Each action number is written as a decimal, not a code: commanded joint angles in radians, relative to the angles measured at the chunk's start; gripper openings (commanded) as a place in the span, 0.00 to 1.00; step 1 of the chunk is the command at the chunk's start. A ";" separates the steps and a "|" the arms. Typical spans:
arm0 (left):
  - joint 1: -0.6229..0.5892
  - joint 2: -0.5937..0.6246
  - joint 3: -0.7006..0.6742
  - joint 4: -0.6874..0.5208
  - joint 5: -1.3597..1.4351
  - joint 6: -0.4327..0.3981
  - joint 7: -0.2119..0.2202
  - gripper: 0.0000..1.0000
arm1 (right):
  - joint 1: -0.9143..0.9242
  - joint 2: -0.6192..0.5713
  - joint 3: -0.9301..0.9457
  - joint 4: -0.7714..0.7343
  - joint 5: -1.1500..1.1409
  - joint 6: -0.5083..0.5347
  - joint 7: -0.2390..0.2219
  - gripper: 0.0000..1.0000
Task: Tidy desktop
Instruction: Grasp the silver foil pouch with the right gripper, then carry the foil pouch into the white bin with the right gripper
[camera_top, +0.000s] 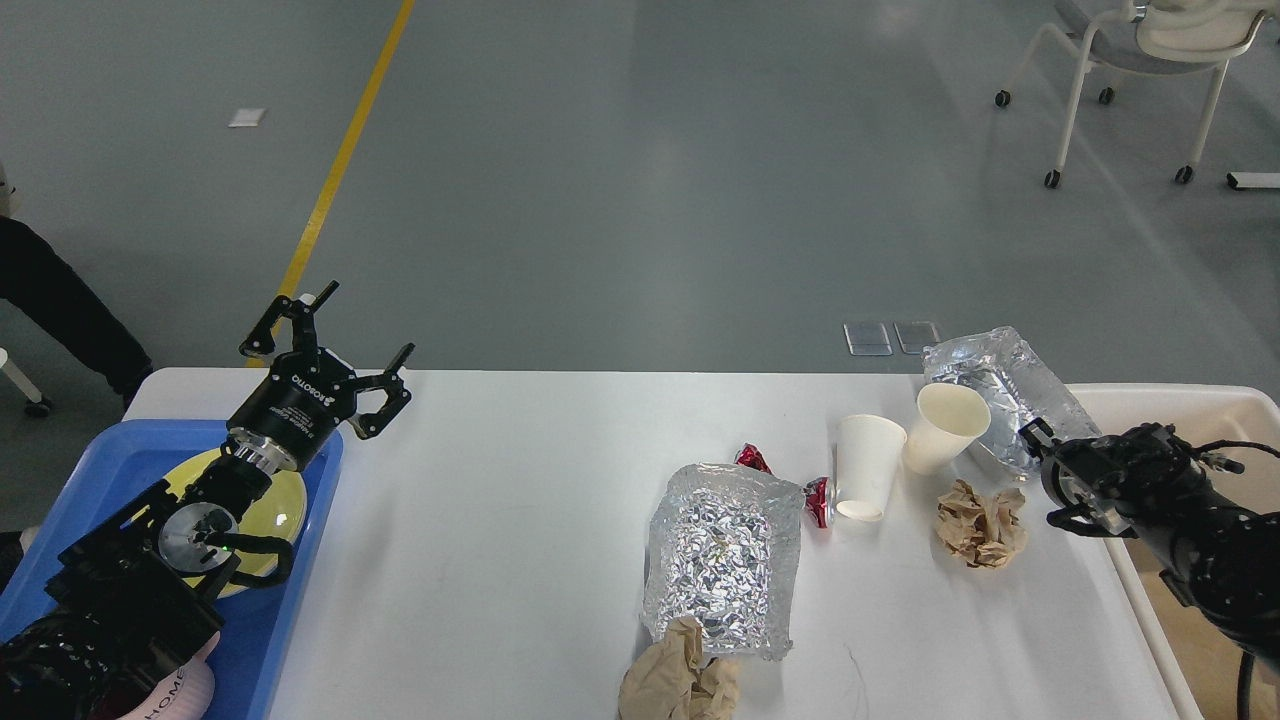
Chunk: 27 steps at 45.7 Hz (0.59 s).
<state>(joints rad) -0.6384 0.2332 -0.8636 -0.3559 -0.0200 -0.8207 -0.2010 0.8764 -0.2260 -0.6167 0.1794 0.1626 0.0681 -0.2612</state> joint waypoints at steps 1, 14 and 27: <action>0.000 0.000 0.000 0.000 0.000 0.000 0.000 1.00 | -0.005 0.002 0.003 0.003 -0.002 -0.005 0.011 0.06; 0.000 0.000 0.000 0.000 0.000 0.000 0.000 1.00 | 0.009 -0.021 -0.003 0.012 -0.012 0.015 0.028 0.00; 0.000 0.000 -0.002 0.000 0.000 0.000 0.000 1.00 | 0.378 -0.312 -0.164 0.115 -0.089 0.384 0.066 0.00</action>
<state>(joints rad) -0.6382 0.2331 -0.8637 -0.3558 -0.0200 -0.8207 -0.2010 1.0901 -0.4280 -0.7037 0.2528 0.1181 0.3136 -0.2209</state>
